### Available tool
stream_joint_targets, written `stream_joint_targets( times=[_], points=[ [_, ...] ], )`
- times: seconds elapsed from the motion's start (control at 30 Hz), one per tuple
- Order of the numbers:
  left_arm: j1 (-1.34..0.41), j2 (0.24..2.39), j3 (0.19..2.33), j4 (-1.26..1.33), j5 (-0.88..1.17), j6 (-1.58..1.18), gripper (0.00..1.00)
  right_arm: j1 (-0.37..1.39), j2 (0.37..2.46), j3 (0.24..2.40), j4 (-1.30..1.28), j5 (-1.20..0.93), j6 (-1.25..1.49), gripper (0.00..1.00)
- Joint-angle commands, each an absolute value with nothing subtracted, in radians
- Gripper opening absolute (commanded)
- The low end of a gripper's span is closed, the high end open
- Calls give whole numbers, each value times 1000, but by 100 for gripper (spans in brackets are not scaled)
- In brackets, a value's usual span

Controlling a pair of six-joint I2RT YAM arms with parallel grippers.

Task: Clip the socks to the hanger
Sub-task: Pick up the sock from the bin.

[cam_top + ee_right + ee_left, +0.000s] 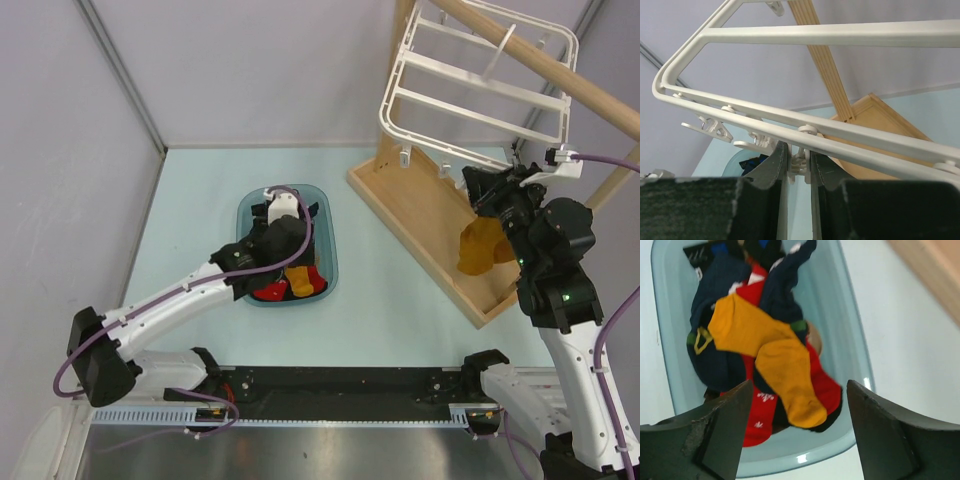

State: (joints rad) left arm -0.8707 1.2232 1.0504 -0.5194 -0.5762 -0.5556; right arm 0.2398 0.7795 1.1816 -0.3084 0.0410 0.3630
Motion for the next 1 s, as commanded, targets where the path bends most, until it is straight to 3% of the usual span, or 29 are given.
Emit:
stream_joint_targets(
  times=[0.0,0.37,0.8,0.97],
  points=[
    [-859,1213,1011,-621,-560,-624,78,235,769,1187,-305,41,342,0],
    [-821,1361,979,-516,-529,-632,52,233,773,1187,-311,34,339,0],
    [-756,1552,1017,-442,-532,-597,37,225,778,1187,-319,32,328,0],
    [-755,1553,1039,-477,-522,-589,18,225,775,1187,-322,35,324,0]
  ],
)
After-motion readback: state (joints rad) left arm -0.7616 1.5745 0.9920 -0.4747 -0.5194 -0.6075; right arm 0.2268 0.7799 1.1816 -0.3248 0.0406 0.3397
